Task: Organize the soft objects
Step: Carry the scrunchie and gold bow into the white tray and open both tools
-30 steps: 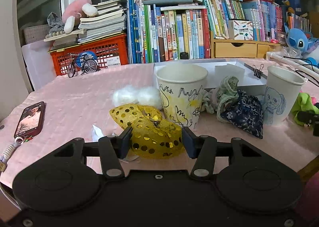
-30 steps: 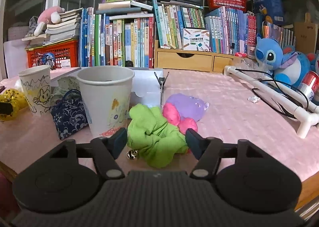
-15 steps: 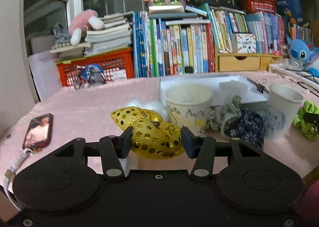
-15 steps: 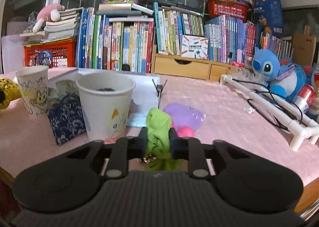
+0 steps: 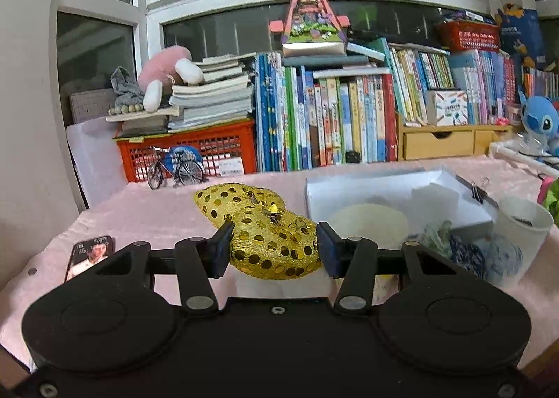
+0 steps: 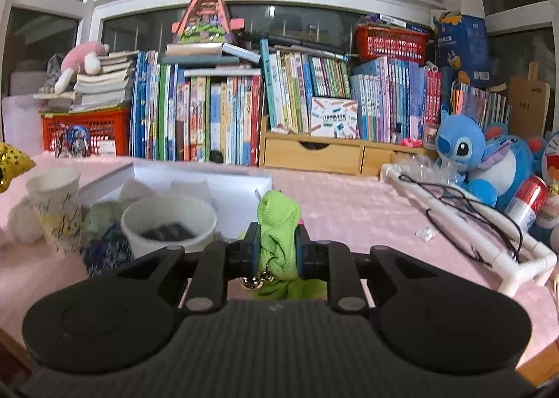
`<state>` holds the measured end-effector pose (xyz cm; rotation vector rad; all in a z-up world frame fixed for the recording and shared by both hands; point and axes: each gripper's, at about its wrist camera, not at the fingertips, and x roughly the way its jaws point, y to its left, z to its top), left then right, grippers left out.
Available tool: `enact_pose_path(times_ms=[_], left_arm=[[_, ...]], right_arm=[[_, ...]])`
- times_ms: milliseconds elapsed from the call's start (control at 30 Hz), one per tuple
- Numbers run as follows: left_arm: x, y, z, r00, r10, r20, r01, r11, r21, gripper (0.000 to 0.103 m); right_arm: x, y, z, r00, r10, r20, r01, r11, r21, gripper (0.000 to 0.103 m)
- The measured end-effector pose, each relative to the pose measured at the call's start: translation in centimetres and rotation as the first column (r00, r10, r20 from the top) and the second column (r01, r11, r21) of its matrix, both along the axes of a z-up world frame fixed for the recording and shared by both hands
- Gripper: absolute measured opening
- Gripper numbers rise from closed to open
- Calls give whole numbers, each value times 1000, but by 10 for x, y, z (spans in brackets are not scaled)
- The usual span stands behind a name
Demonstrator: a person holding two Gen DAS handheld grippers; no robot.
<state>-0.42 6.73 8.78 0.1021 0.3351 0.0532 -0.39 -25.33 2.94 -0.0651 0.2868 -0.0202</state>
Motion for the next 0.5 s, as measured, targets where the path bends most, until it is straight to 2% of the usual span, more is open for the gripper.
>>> enact_pose_path(times_ms=[200, 500], left_arm=[[15, 5, 19, 999, 5, 53, -5, 1000, 6, 48], [62, 1, 49, 994, -99, 37, 100, 994, -47, 48]], right_arm=[[15, -8, 19, 999, 18, 37, -19, 1000, 21, 24], [54, -7, 46, 994, 102, 26, -104, 992, 68, 24]])
